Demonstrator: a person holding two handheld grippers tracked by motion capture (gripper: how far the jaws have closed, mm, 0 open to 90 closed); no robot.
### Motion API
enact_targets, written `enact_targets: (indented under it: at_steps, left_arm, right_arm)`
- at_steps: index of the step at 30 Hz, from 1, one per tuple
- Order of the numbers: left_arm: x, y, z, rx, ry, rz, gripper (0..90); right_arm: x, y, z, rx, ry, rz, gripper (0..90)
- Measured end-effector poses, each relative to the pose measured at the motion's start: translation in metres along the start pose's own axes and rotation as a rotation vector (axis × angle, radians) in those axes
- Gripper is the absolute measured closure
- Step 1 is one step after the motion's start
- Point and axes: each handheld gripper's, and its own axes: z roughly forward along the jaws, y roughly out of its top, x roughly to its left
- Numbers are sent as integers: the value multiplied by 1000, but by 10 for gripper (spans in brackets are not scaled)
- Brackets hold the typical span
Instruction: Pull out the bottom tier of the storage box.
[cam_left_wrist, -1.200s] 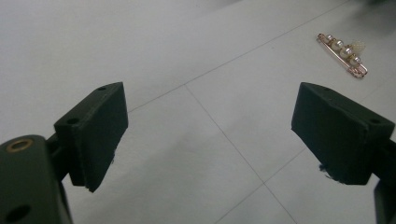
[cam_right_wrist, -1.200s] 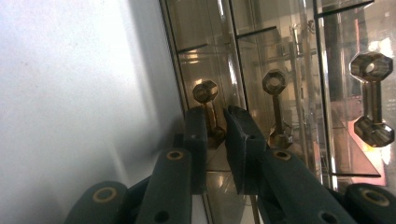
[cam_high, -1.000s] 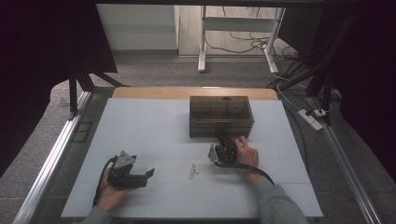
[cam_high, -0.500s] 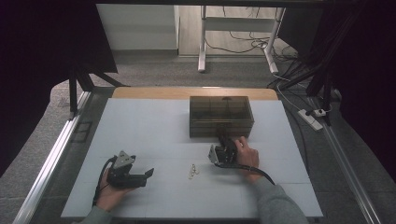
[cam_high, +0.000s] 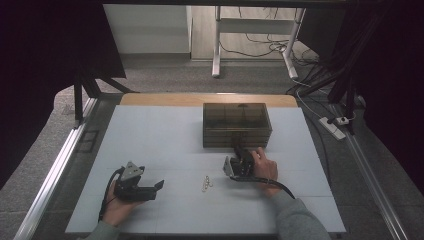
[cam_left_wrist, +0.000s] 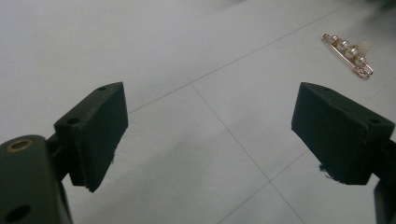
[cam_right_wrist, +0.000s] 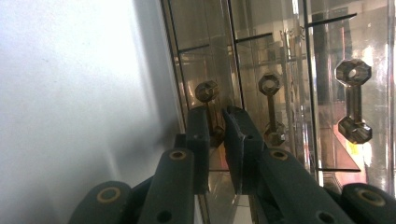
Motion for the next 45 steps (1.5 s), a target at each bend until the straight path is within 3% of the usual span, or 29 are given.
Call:
enact_targets:
  at_steps: [11, 17, 26, 30, 38, 45]
  left_arm:
    - [1, -1, 0, 3, 6, -1, 119]
    - [1, -1, 0, 3, 8, 1, 119]
    - [2, -1, -1, 0, 11, -3, 119]
    - [2, -1, -1, 1, 12, -1, 118]
    - [1, -1, -1, -1, 13, 5, 119]
    - [1, -1, -1, -5, 14, 7, 119]
  right_arm:
    - [1, 0, -5, 7, 12, -1, 793]
    - [1, -1, -5, -3, 38, 29, 768]
    - [-12, -5, -12, -61, 75, 192, 613]
    - [-17, -6, -16, -74, 140, 295, 563]
    - [-30, -11, -23, -159, 344, 531, 475]
    - [-37, -17, -25, -196, 455, 648, 443]
